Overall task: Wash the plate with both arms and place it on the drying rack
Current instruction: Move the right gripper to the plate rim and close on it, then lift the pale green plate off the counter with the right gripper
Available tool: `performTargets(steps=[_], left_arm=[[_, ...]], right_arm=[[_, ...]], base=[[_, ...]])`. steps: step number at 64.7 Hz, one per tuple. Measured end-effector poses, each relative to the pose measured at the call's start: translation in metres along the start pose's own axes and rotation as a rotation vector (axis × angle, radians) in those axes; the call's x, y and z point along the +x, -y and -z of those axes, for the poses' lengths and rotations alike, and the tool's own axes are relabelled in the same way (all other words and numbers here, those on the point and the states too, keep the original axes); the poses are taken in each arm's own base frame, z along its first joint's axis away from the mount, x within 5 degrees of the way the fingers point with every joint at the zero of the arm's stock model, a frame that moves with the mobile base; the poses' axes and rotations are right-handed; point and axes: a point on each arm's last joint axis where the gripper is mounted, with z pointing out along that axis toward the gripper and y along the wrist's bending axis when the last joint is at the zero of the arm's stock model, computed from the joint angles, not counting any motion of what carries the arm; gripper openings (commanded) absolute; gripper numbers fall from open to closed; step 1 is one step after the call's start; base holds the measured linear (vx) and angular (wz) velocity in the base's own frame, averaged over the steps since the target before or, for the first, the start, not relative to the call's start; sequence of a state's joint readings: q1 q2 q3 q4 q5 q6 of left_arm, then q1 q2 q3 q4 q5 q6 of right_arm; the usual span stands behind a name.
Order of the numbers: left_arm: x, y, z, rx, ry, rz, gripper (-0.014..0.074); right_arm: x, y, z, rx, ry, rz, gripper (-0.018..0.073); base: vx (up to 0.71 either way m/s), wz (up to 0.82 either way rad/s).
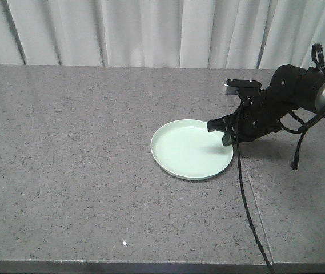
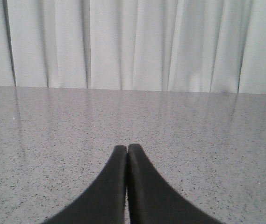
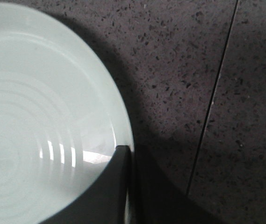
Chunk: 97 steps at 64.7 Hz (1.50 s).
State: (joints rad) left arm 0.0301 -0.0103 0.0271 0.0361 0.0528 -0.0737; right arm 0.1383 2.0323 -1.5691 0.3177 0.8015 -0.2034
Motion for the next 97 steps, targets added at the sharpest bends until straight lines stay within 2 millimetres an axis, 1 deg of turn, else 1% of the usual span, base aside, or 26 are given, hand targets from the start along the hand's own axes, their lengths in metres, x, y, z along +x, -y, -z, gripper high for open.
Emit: performTargets(steps=[19, 27, 35, 45, 60, 71, 75, 83, 89, 97], left_arm=[[0.0, 0.0, 0.0, 0.0, 0.0, 0.0, -0.0006], [0.0, 0.0, 0.0, 0.0, 0.0, 0.0, -0.0006], [0.0, 0.0, 0.0, 0.0, 0.0, 0.0, -0.0006], [0.0, 0.0, 0.0, 0.0, 0.0, 0.0, -0.0006], [0.0, 0.0, 0.0, 0.0, 0.0, 0.0, -0.0006], [0.0, 0.0, 0.0, 0.0, 0.0, 0.0, -0.0006], [0.0, 0.0, 0.0, 0.0, 0.0, 0.0, -0.0006], [0.0, 0.0, 0.0, 0.0, 0.0, 0.0, -0.0006], [0.0, 0.0, 0.0, 0.0, 0.0, 0.0, -0.0006], [0.0, 0.0, 0.0, 0.0, 0.0, 0.0, -0.0006]], right_arm=[[0.0, -0.001, 0.0, -0.007, -0.001, -0.006, -0.0008], [0.0, -0.004, 0.008, -0.019, 0.003, -0.01, -0.0008], [-0.001, -0.01, 0.027, -0.037, 0.017, -0.008, -0.0008], [-0.001, -0.021, 0.057, -0.089, 0.032, -0.018, -0.0008], [0.004, -0.035, 0.091, -0.166, 0.045, 0.006, -0.0008], [0.025, -0.044, 0.109, -0.226, 0.054, 0.033, -0.0008], [0.036, -0.047, 0.114, -0.247, 0.054, 0.037, -0.0008], [0.06, -0.054, 0.13, -0.296, 0.078, 0.062, -0.0008], [0.074, -0.059, 0.144, -0.324, 0.104, 0.072, -0.0008], [0.093, -0.062, 0.155, -0.336, 0.112, 0.073, -0.0008]], base=[[0.0, 0.0], [0.0, 0.0], [0.0, 0.0], [0.0, 0.0], [0.0, 0.0], [0.0, 0.0], [0.0, 0.0], [0.0, 0.0], [0.0, 0.0], [0.0, 0.0]])
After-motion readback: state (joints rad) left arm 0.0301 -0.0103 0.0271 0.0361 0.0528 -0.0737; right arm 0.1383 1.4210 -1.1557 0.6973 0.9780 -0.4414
